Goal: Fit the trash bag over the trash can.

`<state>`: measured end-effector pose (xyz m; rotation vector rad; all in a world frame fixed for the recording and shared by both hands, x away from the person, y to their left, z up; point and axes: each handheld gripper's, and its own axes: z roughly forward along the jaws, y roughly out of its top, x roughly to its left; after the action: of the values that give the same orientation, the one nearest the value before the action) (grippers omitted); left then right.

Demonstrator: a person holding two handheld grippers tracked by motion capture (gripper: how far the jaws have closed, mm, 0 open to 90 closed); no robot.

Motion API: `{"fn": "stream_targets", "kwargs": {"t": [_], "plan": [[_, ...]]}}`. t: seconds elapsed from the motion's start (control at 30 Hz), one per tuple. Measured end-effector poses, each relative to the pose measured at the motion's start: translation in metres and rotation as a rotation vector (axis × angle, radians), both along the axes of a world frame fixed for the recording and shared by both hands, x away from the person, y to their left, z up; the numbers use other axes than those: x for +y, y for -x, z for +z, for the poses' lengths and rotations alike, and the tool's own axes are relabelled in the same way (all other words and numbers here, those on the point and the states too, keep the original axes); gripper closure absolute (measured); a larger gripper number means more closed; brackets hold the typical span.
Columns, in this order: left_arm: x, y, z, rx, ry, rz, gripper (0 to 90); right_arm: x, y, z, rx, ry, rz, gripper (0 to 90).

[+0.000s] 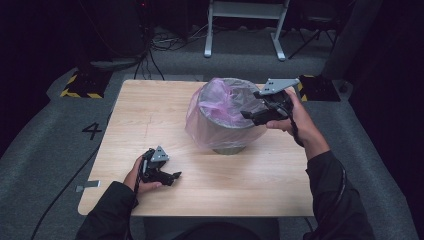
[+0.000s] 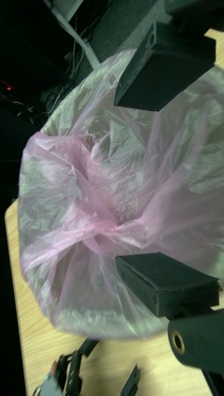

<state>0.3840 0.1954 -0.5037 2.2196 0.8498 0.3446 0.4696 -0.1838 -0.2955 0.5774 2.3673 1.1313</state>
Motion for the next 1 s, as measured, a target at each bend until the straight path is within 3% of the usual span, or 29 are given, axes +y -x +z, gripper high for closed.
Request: {"fn": "stream_targets", "kwargs": {"t": [0.27,0.53,0.63,0.83,1.0], "plan": [[0.0,0.0,0.0,0.0,0.0,-0.001,14.6,-0.021,0.016,0.003,-0.032,-0.037,-0.017,18.8],[0.0,0.0,0.0,0.0,0.0,0.0,14.6,-0.042,0.033,-0.005,-0.052,-0.05,-0.045,18.3],[0.0,0.0,0.0,0.0,-0.002,0.001,14.6,-0.052,0.041,-0.014,-0.063,-0.018,-0.064,17.6],[0.0,-0.001,0.0,-0.001,-0.004,-0.001,14.5,-0.065,0.048,-0.03,-0.051,0.0,-0.081,17.4],[0.0,-0.002,0.0,-0.003,-0.005,-0.002,14.4,-0.077,0.05,-0.057,-0.017,0.05,-0.11,17.4]]}}
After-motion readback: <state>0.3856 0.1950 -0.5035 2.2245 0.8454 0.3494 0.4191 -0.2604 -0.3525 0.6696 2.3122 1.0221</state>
